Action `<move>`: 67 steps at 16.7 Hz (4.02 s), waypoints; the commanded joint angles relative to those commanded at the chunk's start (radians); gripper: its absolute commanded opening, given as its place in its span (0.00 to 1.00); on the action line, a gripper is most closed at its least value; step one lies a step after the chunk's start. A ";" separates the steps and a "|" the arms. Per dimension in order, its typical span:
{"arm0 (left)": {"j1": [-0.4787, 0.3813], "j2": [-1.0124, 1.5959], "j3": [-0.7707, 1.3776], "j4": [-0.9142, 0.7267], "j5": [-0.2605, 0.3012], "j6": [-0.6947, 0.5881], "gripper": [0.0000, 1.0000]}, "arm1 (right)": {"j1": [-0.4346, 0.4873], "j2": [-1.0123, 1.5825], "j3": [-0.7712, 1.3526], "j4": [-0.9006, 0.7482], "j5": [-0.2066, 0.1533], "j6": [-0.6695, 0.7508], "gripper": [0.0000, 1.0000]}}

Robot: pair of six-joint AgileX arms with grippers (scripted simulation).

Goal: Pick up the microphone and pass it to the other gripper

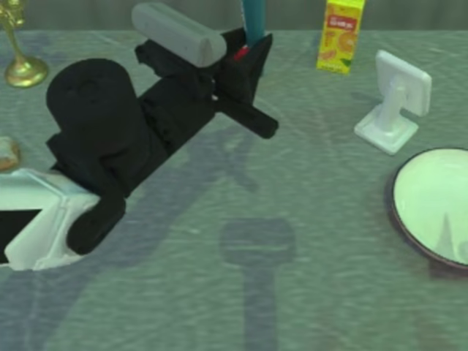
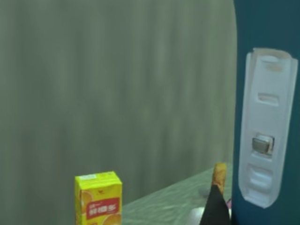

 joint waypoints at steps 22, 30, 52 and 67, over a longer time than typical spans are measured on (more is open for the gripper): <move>0.000 0.000 0.000 0.000 0.000 0.000 0.00 | 0.449 1.115 0.686 0.410 -0.353 -0.053 1.00; 0.000 0.000 0.000 0.000 0.000 0.000 0.00 | 0.499 1.233 0.756 0.449 -0.392 -0.062 1.00; 0.000 0.000 0.000 0.000 0.000 0.000 0.00 | 0.608 1.616 1.066 0.522 -0.277 -0.057 0.62; 0.000 0.000 0.000 0.000 0.000 0.000 0.00 | 0.608 1.616 1.066 0.522 -0.277 -0.057 0.00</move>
